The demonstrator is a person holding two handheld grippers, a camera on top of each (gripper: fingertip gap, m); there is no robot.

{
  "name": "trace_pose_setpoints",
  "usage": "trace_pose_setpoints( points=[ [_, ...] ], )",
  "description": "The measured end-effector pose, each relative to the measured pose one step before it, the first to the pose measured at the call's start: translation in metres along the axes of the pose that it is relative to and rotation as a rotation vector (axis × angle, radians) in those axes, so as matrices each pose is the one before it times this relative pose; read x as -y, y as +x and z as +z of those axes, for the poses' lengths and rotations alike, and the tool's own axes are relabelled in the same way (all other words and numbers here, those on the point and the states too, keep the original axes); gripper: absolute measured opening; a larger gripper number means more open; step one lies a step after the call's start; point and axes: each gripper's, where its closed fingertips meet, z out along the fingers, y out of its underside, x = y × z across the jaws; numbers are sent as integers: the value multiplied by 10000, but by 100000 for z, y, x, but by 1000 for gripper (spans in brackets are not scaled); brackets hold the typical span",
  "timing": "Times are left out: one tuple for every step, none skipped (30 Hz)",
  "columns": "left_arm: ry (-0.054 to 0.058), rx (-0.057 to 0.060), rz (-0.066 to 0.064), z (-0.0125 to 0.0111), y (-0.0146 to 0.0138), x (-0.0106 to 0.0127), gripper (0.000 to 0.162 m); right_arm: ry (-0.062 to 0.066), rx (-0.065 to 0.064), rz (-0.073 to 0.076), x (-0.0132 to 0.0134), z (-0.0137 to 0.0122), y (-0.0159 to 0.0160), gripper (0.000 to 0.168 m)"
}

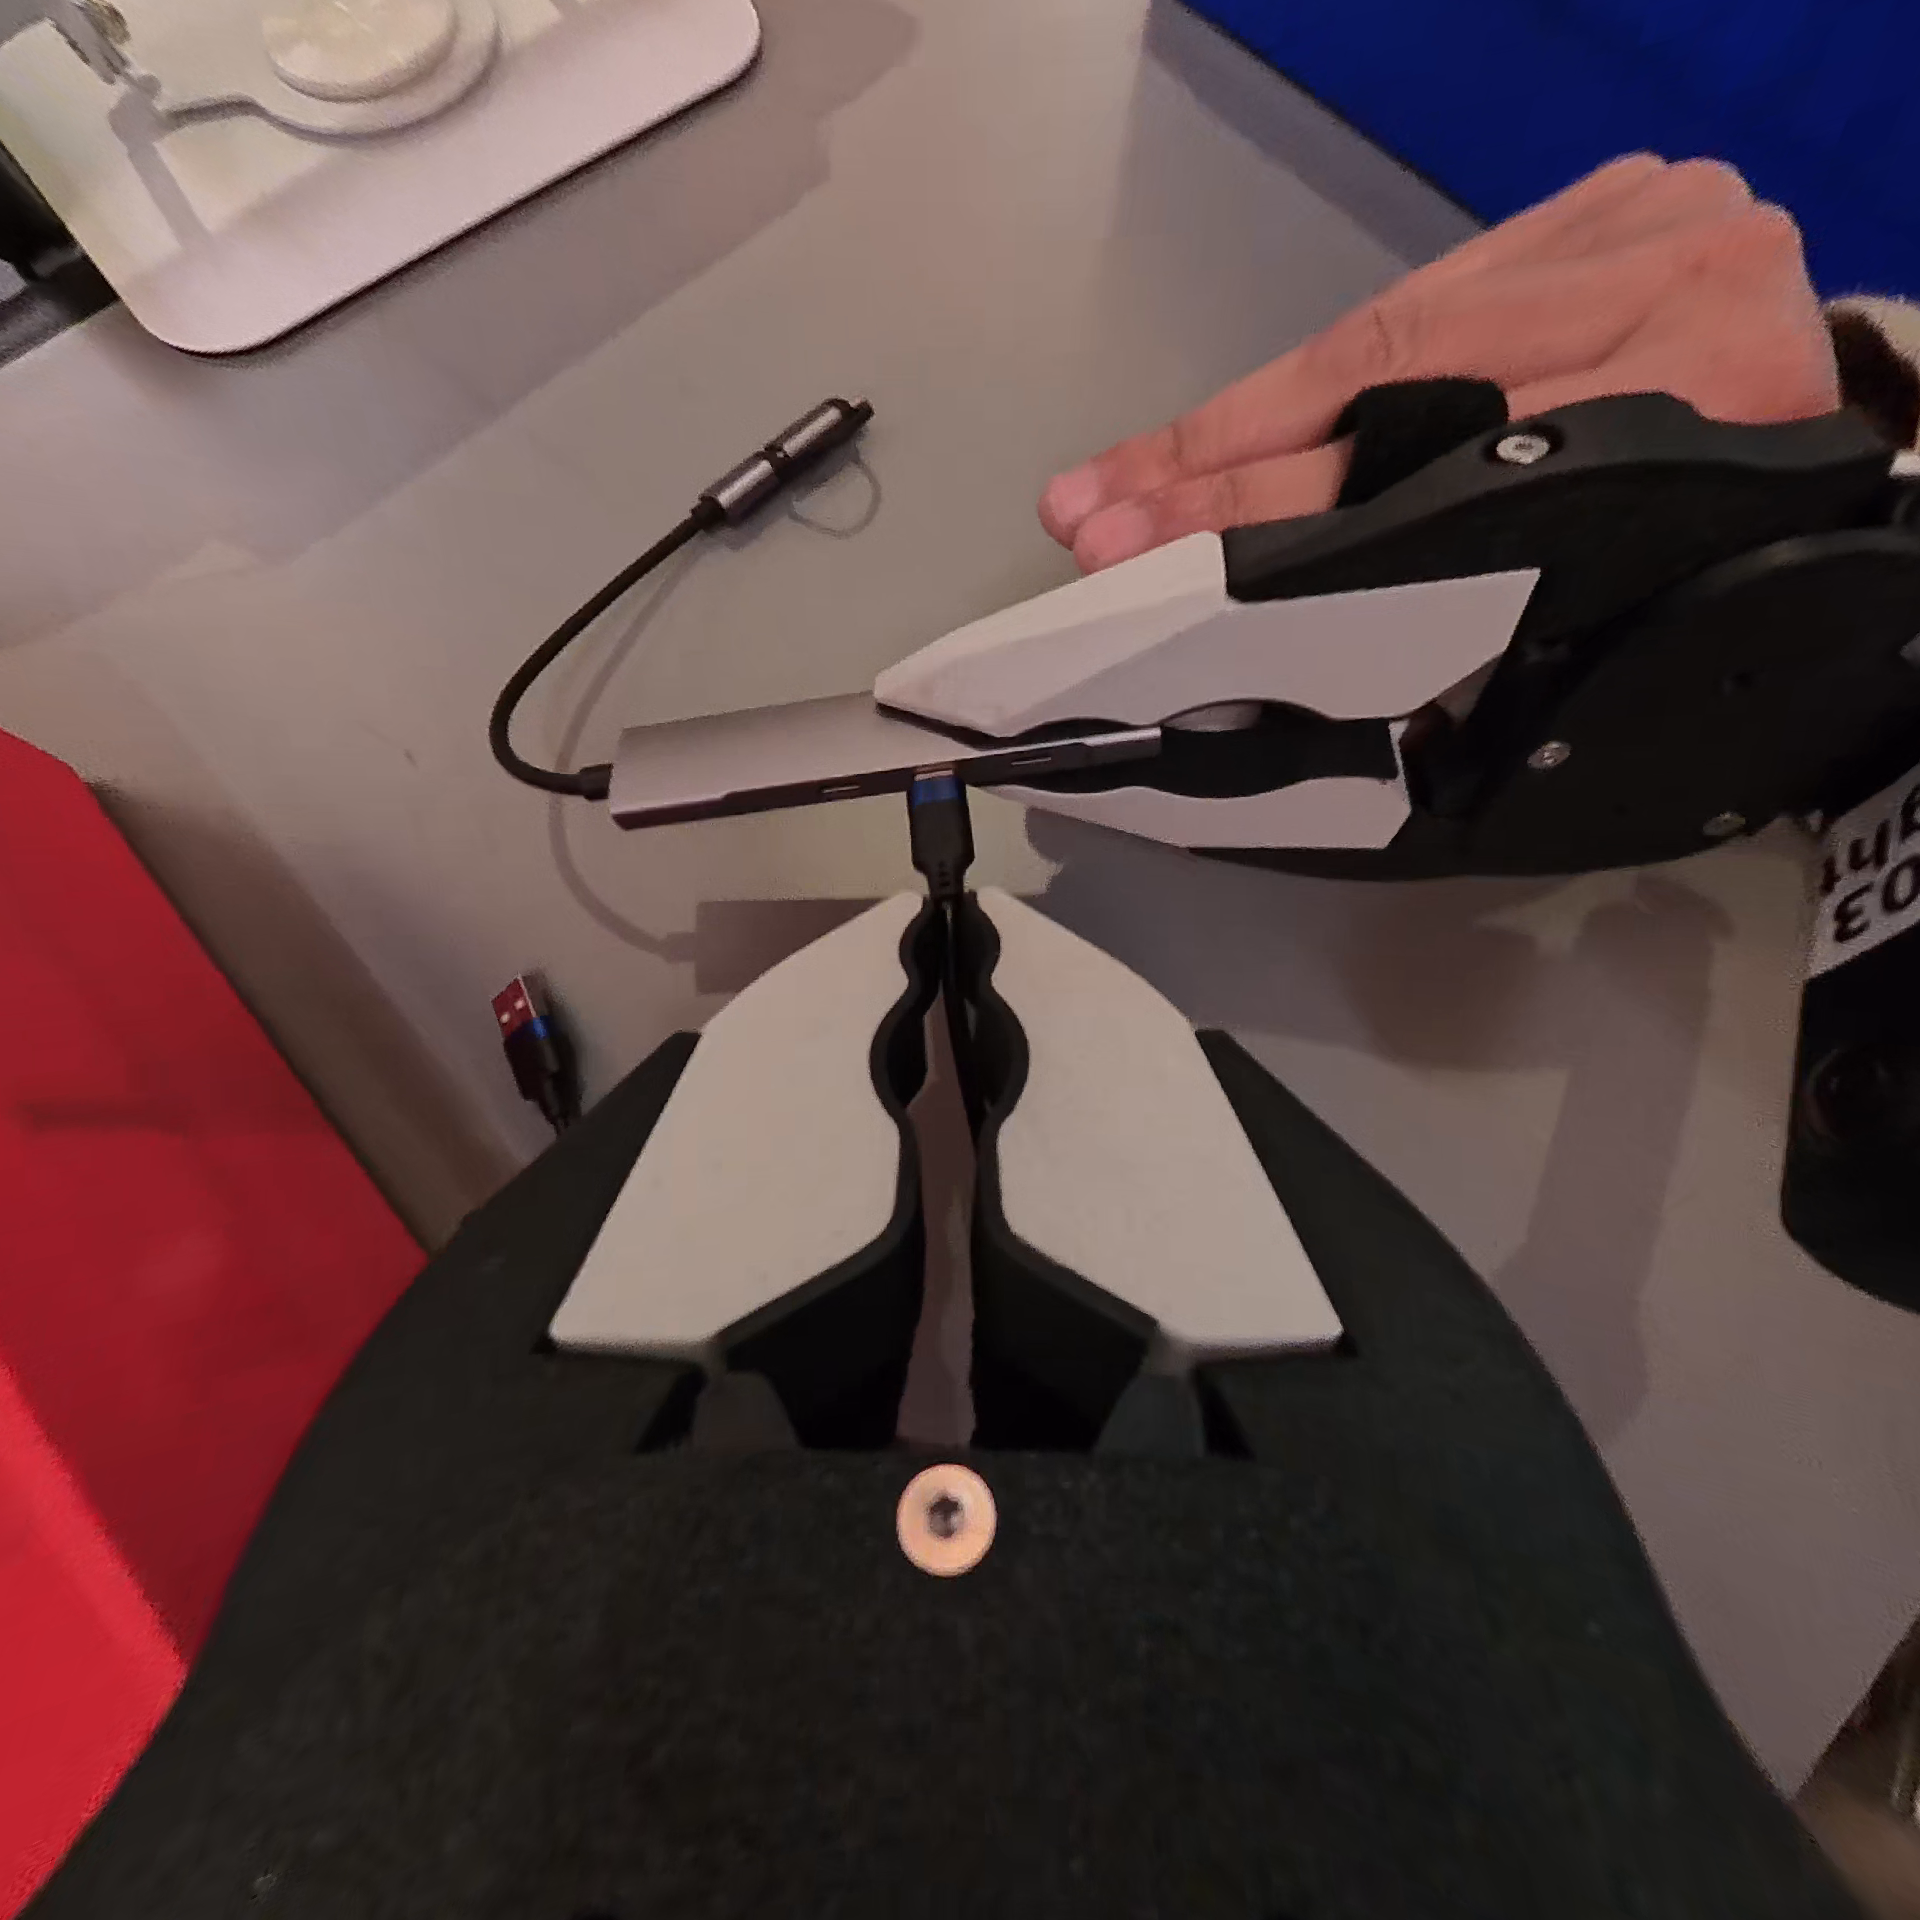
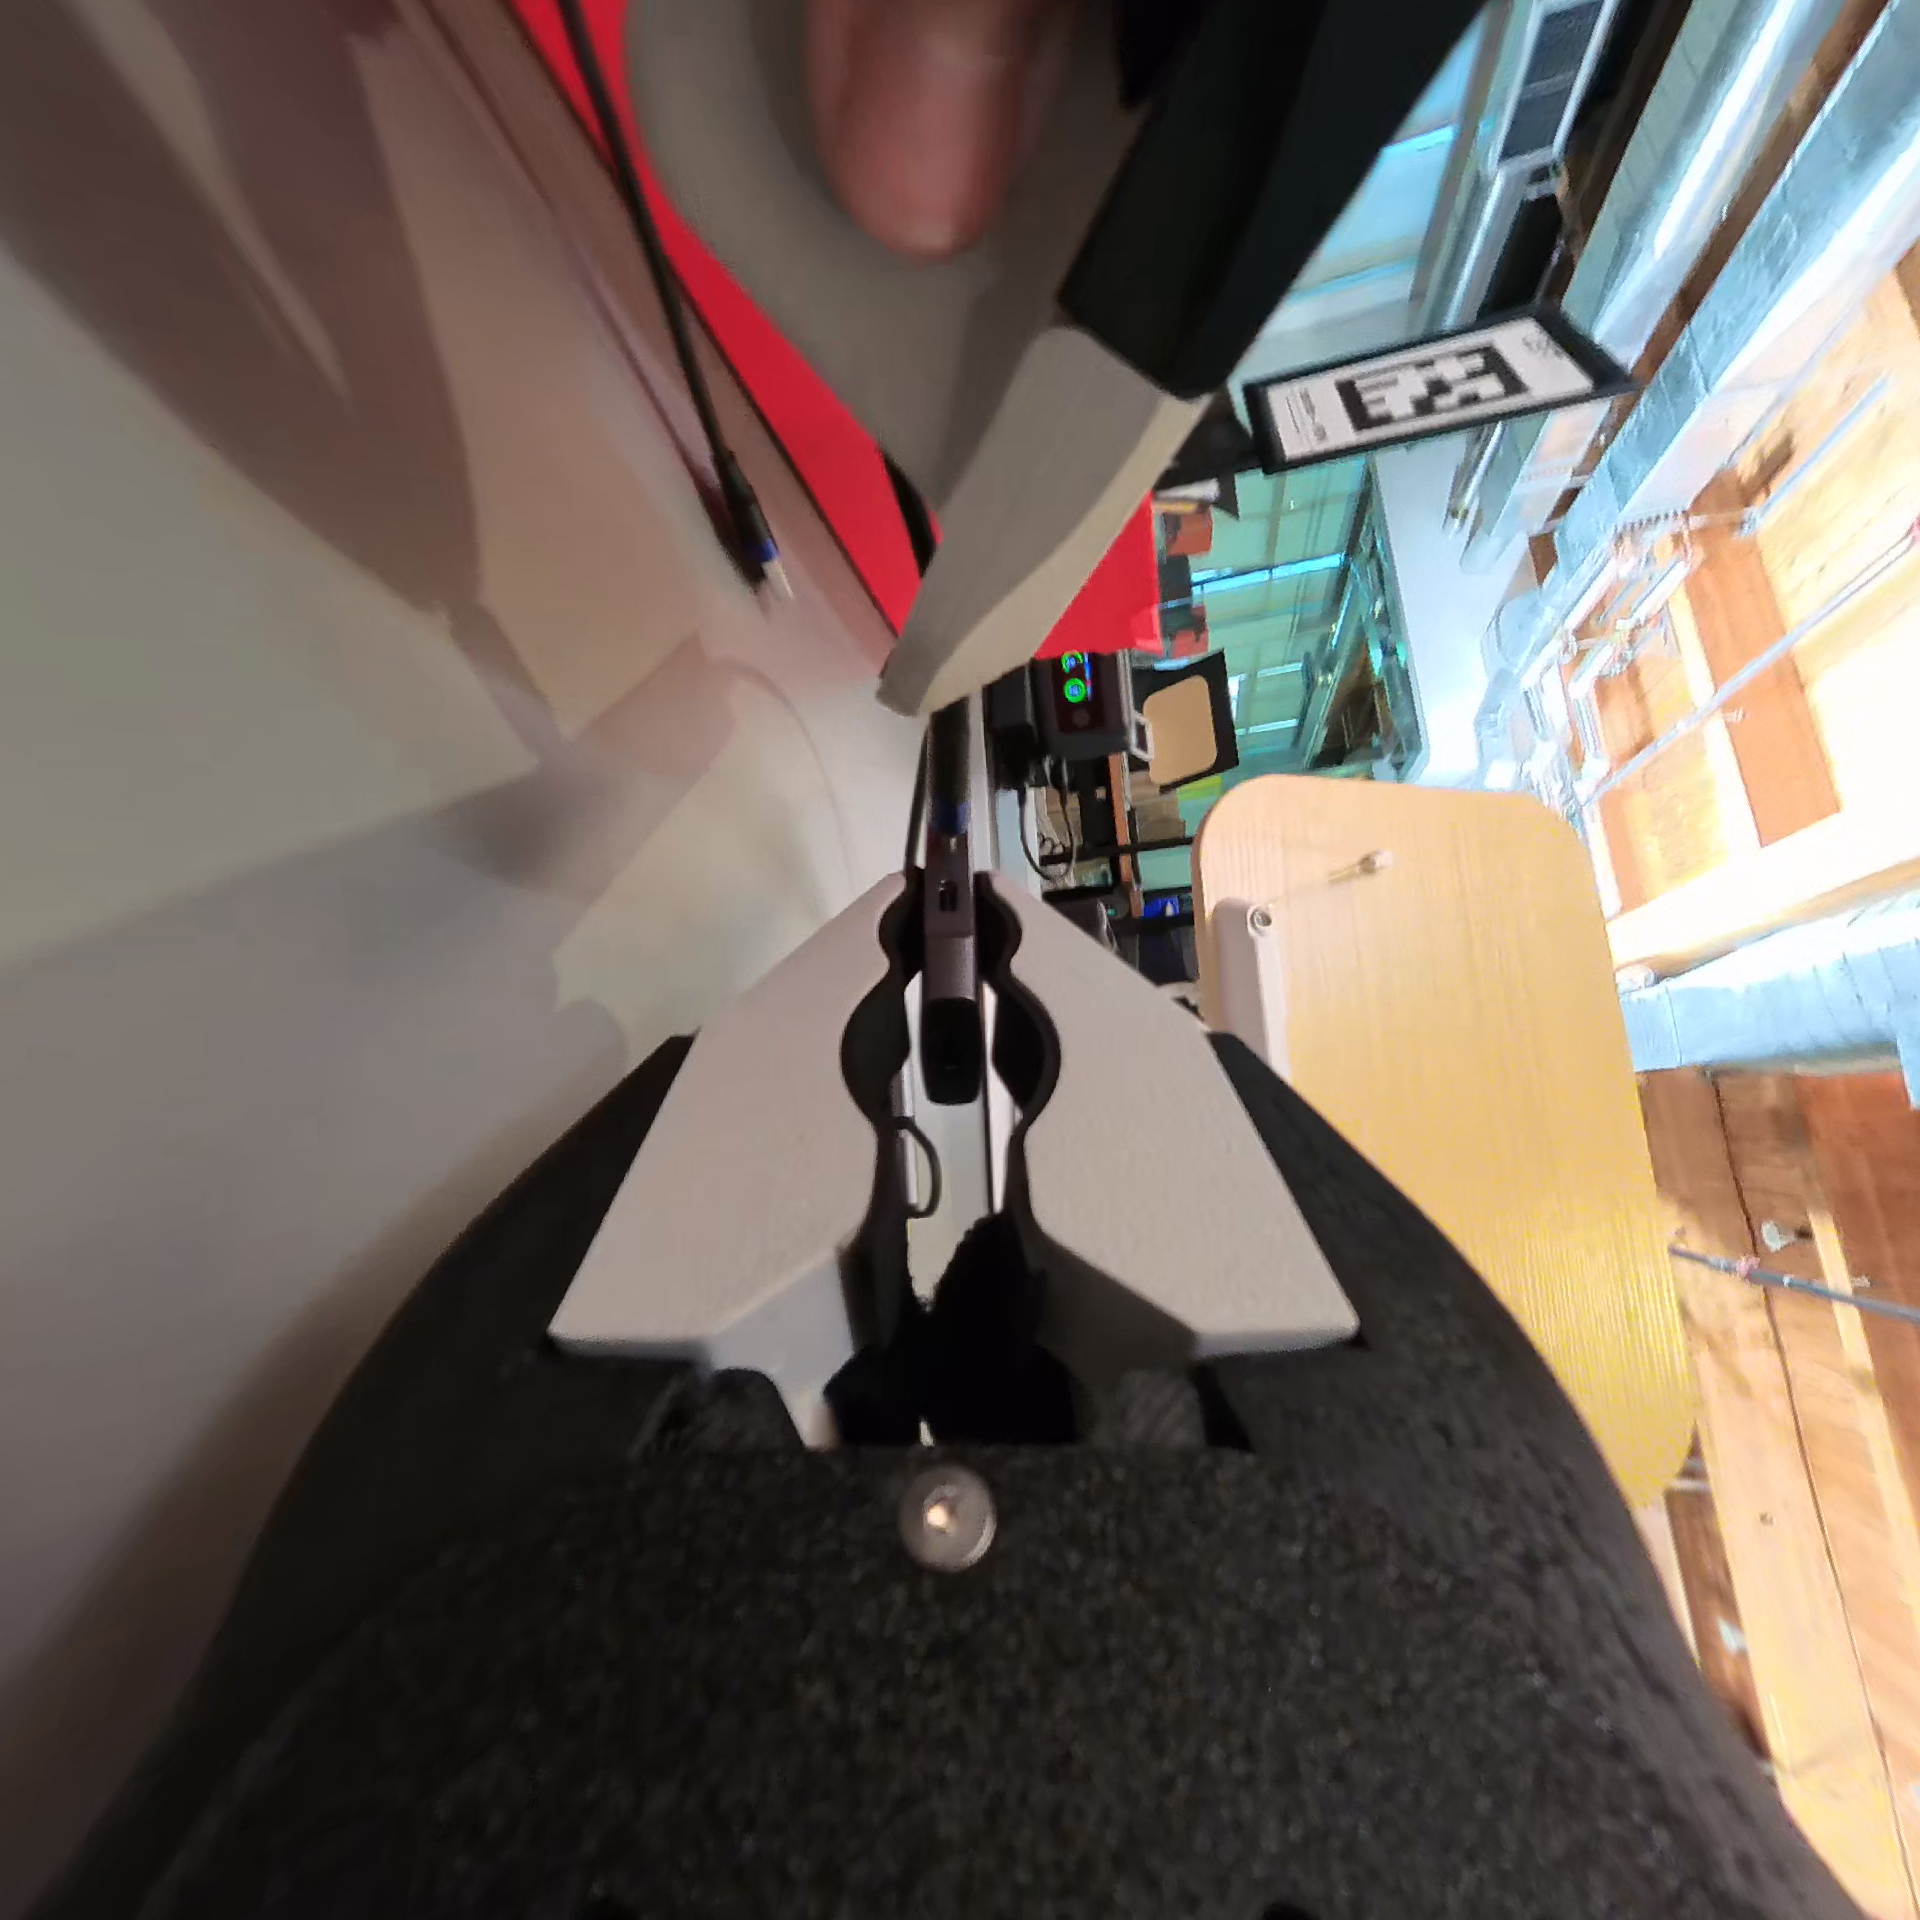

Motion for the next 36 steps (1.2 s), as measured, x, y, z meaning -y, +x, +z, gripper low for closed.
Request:
trace_pose_setpoints(
  points=[
    [107, 80, -63, 111, -54, 49, 2, -68, -32, -66, -122, 13, 24, 6],
    [108, 171, -6, 85, -84, 69, 2, -83, -23, 3, -100, 29, 8, 6],
    [188, 193, -20, 37, -57, 152, 2, -97, -106, 140, -102, 18, 189, 6],
    [214, 134, -88, 29, -25, 178, 2, -103, -111, 191, -97, -17, 266, 6],
    [132, 50, -108, 39, 15, 76, 2, -74, -16, 171, -65, -18, 137, 7],
    [176, 5, -137, -47, 12, 182, 2, -22, -28, 161, -32, -39, 27, 7],
    [284, -19, -157, -180, 13, 369, 2, 25, -30, 126, 41, -40, 71, 7],
    [106, 21, 34, -191, 2, 241, 2, 9, -55, 48, 107, -70, 173, 7],
    [19, 101, 209, -190, -89, 227, 2, 25, -50, 53, 126, -50, 122, 7],
    [42, 139, 145, -187, -153, 288, 2, 33, -31, 252, 114, -25, 125, 7],
    [18, 107, 113, -119, -103, 207, 2, 48, -4, 329, 69, -18, 143, 8],
    [-31, 73, 158, -59, -25, 108, 3, 63, -25, 239, 6, -1, 133, 8],
    [-24, 60, 162, -28, 54, 59, 3, 33, -5, 166, -19, -15, 100, 8],
    [52, 15, 90, -65, 162, 109, 3, 50, -104, 92, 10, -63, 271, 8],
    [71, 42, 69, -90, 120, 132, 3, 83, -77, 109, 39, -97, 314, 7],
    [89, 64, 72, -146, 62, 193, 3, 58, 14, 204, 68, -68, 189, 8],
    [49, 53, 74, -186, -12, 197, 3, 32, -8, 190, 117, -48, 128, 8],
    [-49, 4, 32, -154, -32, 110, 3, 15, -56, 10, 117, -21, 98, 9],
    [-80, -23, -24, -119, -26, 38, 3, 7, -19, -67, 94, 14, 9, 8],
    [-20, -22, -89, -83, -17, 8, 3, 7, 37, 1, 71, 2, -50, 8],
    [14, -41, -89, -34, 39, -23, 3, 35, -17, -32, 51, -25, 30, 8],
    [-52, -29, -23, 31, 54, -118, 3, -8, -88, -236, 8, -47, 30, 8],
    [-124, 22, 35, 56, 8, -160, 3, -65, -37, -281, -5, -31, -131, 8],
    [-69, 44, 142, 15, -25, -49, 3, -25, -28, -77, 9, -11, -78, 8],
    [-2, 20, 152, -19, -38, 63, 3, 9, 35, 155, 19, -14, -52, 8],
    [10, -47, 22, 2, 6, 53, 3, 16, -43, 42, 56, -44, 88, 8],
    [80, -41, -150, 6, -70, 105, 2, 5, -44, -8, 60, 2, 54, 7],
    [88, -22, -200, 51, -146, 0, 2, -57, 13, 76, 33, 68, -115, 7],
    [-94, -45, -44, 181, -57, -308, 2, -96, 108, -76, -140, 96, -281, 7],
    [-100, -51, 64, 224, 8, -363, 2, -37, 18, -259, -157, 77, -171, 7],
    [-5, -30, -34, 163, -2, -191, 3, -48, -13, -128, -128, 65, -42, 8],
    [41, -8, -84, 131, -6, -42, 3, -44, 40, 24, -133, 67, 19, 8],
    [59, 38, -23, 72, -31, 74, 3, -37, 35, 67, -99, 44, 60, 7],
    [58, 10, 44, -22, 25, 112, 3, 62, -67, -87, -4, -19, 122, 8],
    [76, -39, 33, -89, 97, 165, 3, 128, -112, -103, 22, -62, 257, 8],
    [85, -29, -94, -221, 85, 231, 3, 117, -3, 125, 86, -67, 228, 8]
  ],
)
